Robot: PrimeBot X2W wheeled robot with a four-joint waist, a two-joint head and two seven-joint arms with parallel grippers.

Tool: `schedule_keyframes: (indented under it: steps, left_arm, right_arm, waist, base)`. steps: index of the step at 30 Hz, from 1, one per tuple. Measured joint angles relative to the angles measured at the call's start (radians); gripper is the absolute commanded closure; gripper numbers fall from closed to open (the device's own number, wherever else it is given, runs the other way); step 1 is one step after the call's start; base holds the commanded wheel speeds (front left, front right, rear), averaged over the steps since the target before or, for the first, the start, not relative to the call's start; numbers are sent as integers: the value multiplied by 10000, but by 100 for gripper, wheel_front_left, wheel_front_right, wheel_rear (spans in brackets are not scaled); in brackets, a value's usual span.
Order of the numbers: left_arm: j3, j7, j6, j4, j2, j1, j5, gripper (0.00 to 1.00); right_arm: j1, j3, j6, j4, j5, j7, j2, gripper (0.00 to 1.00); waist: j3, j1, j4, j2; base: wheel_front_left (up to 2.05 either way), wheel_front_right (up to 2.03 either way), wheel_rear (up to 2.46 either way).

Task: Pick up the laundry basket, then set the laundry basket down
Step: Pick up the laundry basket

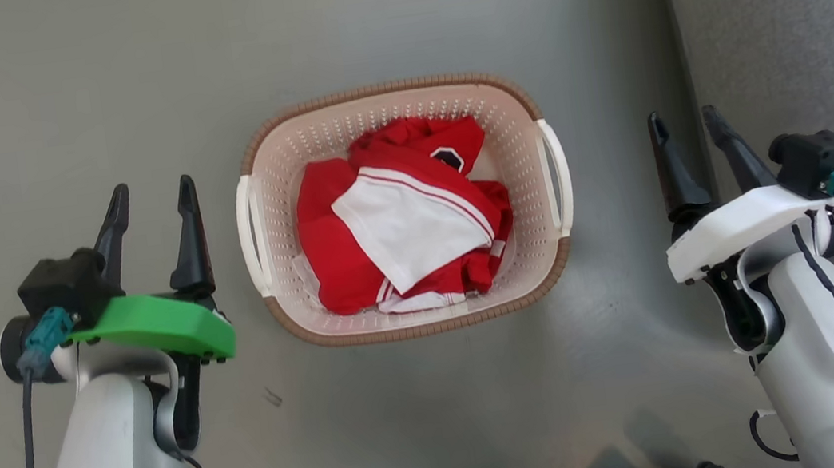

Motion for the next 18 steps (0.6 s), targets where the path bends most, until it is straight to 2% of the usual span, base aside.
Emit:
schedule_keyframes:
  steps: [18]
  left_arm:
    - [-976, 132, 0, 2510, 119, -2186, -470, 0]
  right_arm:
    - [-1928, 940, 236, 2437, -25, -8, 40, 0]
  waist:
    - [2049, 0, 14, 0]
  base:
    - [0, 0, 0]
